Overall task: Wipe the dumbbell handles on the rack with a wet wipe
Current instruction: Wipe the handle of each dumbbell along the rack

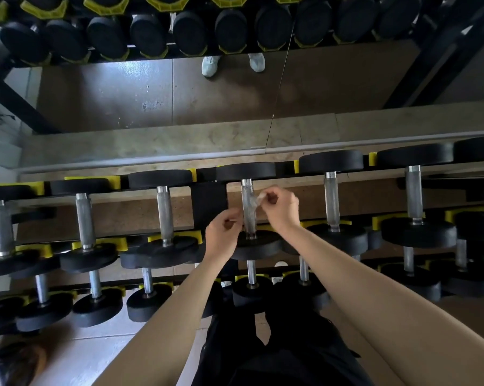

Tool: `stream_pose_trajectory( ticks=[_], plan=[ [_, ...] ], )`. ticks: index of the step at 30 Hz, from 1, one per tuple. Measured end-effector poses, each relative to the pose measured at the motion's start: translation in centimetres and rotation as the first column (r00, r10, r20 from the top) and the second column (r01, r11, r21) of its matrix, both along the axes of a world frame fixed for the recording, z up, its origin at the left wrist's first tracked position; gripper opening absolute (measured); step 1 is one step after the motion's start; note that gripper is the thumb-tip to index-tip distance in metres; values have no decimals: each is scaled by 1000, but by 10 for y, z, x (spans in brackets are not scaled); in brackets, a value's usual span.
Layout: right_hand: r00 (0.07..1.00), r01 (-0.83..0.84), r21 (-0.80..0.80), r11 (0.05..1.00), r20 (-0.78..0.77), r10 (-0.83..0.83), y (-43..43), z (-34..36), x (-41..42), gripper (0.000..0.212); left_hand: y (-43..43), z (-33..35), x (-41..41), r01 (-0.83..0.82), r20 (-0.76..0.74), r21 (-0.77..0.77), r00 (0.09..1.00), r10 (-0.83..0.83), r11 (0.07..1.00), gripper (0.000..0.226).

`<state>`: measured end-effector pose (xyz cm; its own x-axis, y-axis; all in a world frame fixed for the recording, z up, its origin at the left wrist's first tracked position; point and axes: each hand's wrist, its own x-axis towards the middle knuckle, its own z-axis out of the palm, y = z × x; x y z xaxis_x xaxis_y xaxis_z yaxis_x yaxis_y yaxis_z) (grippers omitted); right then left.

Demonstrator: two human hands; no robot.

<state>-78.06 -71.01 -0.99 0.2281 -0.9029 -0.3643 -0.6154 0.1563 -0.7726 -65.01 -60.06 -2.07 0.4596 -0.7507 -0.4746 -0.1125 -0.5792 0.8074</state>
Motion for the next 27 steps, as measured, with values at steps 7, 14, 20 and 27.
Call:
stream_pose_trajectory(
  ticks=[7, 14, 20, 27],
  plan=[
    [995, -43, 12, 999, -94, 44, 3, -4, 16, 16, 5, -6, -9, 79, -18, 54, 997, -78, 995, 39],
    [922, -260, 244, 934, -226, 315, 21, -11, -14, 7, 2, -2, -6, 121, 32, 38, 992, -122, 992, 37],
    [951, -254, 238, 938, -117, 287, 3, 7, -19, 13, 4, 4, -1, 167, 11, -54, 986, -167, 984, 51],
    [974, -129, 434, 891, 224, 32, -7, 22, -9, 23, -15, 15, 1, 257, -20, -202, 964, -266, 945, 46]
  ],
)
